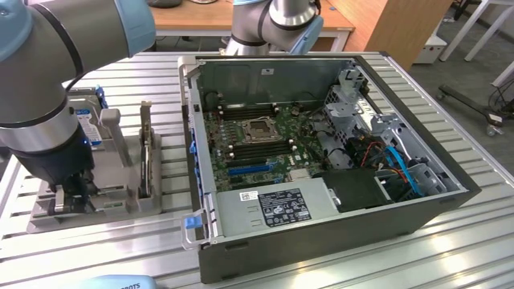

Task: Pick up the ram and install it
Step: 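Pick up the ram and move it above insertion slot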

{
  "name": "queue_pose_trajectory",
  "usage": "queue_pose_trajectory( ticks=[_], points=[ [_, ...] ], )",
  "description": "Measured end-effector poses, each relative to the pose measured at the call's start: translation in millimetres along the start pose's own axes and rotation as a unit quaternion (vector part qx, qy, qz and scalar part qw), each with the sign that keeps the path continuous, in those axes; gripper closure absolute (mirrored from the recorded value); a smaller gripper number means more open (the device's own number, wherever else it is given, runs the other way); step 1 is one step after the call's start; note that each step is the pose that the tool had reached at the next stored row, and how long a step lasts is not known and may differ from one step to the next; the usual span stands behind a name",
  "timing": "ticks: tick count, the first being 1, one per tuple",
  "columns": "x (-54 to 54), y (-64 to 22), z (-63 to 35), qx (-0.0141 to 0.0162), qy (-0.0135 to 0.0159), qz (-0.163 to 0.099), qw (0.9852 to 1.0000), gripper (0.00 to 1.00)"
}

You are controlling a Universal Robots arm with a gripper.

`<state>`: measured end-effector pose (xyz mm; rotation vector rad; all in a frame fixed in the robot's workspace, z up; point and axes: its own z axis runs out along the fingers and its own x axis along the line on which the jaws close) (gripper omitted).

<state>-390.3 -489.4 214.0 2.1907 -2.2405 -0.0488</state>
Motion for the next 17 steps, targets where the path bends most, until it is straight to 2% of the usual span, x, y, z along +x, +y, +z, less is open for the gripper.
queue_pose_trajectory(
  ticks=[11, 17],
  points=[
    [0.2, -0.3, 11.3, 0.0000, 0.0000, 0.000, 1.0000, 0.59],
    [0.2, -0.3, 12.1, 0.0000, 0.0000, 0.000, 1.0000, 0.59]
  ],
)
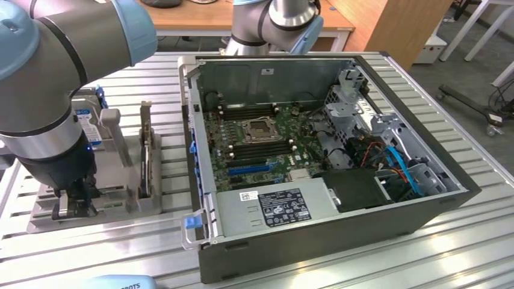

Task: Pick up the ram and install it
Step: 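Pick up the ram and move it above insertion slot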

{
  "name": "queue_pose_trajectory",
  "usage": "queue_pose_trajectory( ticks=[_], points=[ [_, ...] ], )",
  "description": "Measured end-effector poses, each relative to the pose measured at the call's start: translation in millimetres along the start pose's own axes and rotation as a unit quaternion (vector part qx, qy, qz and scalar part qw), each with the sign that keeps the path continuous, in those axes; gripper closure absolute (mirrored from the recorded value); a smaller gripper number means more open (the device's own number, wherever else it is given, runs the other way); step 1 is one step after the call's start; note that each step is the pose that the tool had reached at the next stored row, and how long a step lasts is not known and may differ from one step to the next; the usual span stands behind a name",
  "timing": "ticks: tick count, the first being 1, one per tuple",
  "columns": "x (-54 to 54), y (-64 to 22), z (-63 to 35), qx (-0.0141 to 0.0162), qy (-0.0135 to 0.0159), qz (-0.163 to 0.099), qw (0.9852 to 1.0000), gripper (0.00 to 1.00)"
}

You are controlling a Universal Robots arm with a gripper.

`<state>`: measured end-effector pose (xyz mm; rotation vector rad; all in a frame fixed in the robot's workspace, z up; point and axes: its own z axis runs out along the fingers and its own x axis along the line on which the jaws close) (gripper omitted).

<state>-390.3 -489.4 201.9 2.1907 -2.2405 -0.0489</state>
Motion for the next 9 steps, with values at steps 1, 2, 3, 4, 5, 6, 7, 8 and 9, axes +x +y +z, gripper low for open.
queue_pose_trajectory(
  ticks=[1, 2, 3, 4, 5, 6, 7, 8, 9],
  points=[
    [0.0, 0.0, 0.0, 0.0000, 0.0000, 0.000, 1.0000, 0.59],
    [0.0, 0.0, 0.0, 0.0000, 0.0000, 0.000, 1.0000, 0.59],
    [0.0, 0.0, 0.0, 0.0000, 0.0000, 0.000, 1.0000, 0.59],
    [0.0, 0.0, 0.0, 0.0000, 0.0000, 0.000, 1.0000, 0.59],
    [0.0, 0.0, 0.0, 0.0000, 0.0000, 0.000, 1.0000, 0.59],
    [0.0, 0.0, 0.0, 0.0000, 0.0000, 0.000, 1.0000, 0.59],
    [0.0, 0.0, 0.0, 0.0000, 0.0000, 0.000, 1.0000, 0.59],
    [0.0, 0.0, 0.0, 0.0000, 0.0000, 0.000, 1.0000, 0.59],
    [0.0, 0.0, 0.0, 0.0000, 0.0000, 0.000, 1.0000, 0.59]
  ],
)
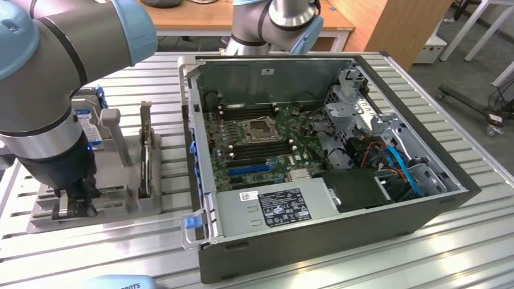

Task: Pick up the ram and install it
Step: 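Pick up the ram and move it above insertion slot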

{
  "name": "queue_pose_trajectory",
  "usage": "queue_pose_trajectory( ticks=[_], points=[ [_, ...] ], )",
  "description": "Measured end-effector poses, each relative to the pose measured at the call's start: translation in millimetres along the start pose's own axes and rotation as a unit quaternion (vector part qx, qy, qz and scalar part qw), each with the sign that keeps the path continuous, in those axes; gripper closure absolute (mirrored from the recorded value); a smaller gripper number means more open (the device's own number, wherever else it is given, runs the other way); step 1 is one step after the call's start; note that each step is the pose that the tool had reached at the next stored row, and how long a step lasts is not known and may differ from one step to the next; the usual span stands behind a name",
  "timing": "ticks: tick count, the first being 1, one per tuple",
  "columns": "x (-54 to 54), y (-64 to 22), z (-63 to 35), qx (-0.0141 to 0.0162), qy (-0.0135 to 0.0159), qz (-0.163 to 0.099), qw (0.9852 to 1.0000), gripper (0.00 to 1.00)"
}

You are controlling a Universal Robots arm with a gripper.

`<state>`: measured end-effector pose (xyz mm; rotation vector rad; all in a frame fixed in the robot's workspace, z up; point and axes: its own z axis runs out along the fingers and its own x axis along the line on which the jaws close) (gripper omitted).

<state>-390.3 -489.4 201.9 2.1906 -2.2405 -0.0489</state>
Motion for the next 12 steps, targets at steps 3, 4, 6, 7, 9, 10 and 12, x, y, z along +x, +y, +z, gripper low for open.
queue_pose_trajectory(
  ticks=[3, 4, 6, 7, 9, 10, 12],
  points=[
    [0.0, 0.0, 0.0, 0.0000, 0.0000, 0.000, 1.0000, 0.67],
    [0.0, 0.0, 0.0, 0.0000, 0.0000, 0.000, 1.0000, 0.67],
    [0.0, 0.0, 0.0, 0.0000, 0.0000, 0.000, 1.0000, 0.67],
    [0.0, 0.0, 0.0, 0.0000, 0.0000, 0.000, 1.0000, 0.67],
    [0.8, -0.1, 0.2, 0.0002, -0.0001, 0.000, 1.0000, 0.67],
    [1.7, -0.1, 0.1, 0.0000, -0.0001, 0.000, 1.0000, 0.67],
    [3.6, -0.1, 0.0, 0.0000, 0.0000, 0.000, 1.0000, 0.67]
  ],
)
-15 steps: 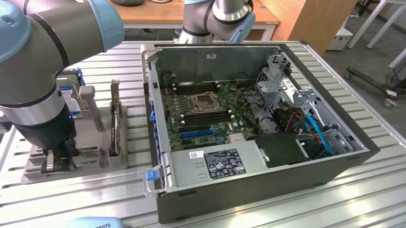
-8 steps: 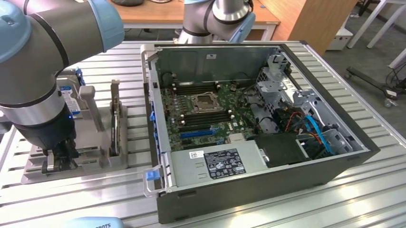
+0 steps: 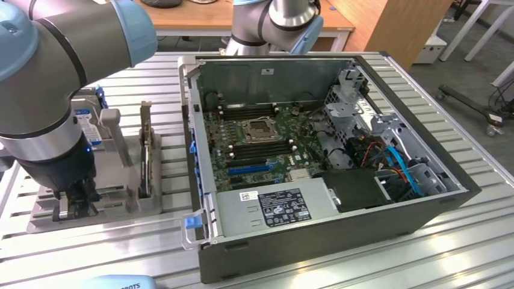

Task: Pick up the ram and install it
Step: 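Pick up the ram and move it above insertion slot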

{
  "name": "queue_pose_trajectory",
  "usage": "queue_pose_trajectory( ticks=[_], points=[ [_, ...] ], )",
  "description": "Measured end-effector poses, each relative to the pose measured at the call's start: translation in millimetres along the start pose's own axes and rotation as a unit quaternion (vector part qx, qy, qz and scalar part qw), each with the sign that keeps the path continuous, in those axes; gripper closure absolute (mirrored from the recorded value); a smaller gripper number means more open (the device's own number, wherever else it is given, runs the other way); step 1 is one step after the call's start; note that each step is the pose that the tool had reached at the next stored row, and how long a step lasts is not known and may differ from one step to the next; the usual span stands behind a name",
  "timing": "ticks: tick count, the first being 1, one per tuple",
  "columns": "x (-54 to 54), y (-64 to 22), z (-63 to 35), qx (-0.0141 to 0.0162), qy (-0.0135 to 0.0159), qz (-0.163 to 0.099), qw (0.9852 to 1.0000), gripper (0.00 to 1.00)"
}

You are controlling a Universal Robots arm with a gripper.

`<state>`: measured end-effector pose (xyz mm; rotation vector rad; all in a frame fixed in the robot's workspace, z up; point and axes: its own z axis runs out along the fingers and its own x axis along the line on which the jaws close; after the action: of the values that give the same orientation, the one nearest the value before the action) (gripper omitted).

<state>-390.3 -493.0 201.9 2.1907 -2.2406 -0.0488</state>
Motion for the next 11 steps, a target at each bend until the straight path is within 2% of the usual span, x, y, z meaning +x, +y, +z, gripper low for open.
queue_pose_trajectory(
  ticks=[11],
  points=[
    [2.3, 0.0, -0.1, -0.0001, 0.0000, 0.000, 1.0000, 0.67]
  ],
)
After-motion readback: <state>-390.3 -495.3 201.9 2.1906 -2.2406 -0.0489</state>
